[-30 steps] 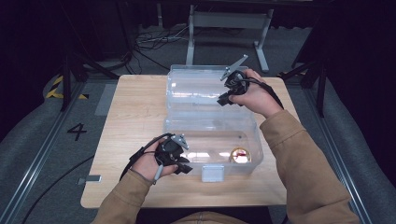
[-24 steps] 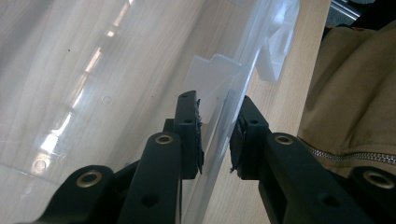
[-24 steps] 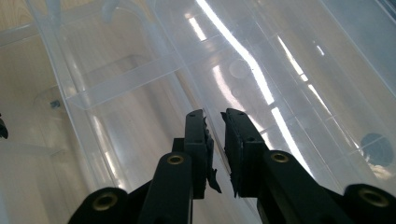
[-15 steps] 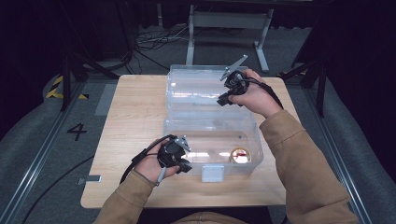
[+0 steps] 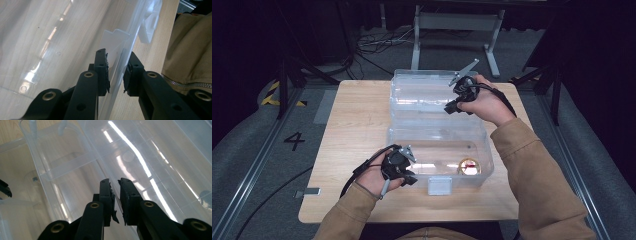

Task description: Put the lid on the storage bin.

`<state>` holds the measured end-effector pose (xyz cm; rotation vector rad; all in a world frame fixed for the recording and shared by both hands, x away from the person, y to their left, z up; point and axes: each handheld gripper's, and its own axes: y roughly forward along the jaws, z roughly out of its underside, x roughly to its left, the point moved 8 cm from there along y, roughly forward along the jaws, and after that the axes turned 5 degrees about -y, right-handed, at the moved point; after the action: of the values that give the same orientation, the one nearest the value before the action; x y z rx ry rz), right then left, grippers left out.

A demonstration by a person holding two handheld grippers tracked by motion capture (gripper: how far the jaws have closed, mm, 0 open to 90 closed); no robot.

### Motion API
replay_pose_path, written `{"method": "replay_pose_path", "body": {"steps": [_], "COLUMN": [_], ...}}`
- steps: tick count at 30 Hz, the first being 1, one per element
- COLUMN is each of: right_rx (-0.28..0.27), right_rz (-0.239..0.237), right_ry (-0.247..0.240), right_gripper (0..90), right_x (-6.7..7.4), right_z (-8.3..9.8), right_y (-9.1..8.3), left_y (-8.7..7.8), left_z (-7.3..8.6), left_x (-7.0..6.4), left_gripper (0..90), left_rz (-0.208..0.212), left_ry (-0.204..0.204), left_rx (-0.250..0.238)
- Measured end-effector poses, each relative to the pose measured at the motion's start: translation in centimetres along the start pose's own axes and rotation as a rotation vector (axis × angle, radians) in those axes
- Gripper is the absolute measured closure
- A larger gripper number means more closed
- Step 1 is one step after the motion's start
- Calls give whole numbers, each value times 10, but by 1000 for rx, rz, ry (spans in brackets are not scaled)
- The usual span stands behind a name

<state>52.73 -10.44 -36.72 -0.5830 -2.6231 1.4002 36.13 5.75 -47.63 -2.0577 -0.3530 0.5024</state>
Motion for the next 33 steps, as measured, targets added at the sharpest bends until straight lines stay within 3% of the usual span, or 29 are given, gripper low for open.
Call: {"method": "replay_pose_path", "body": {"steps": [33], "right_rx": [20], "right_rz": [18], "right_ry": [-53], "right_gripper": [823], "right_x": [11], "right_z": [0], "right_y": [-7], "left_y": [0], "left_z": [0], "left_x": [0], "left_gripper": [754], "left_rz": [7], "left_ry": [-15], "left_rx": [4]}}
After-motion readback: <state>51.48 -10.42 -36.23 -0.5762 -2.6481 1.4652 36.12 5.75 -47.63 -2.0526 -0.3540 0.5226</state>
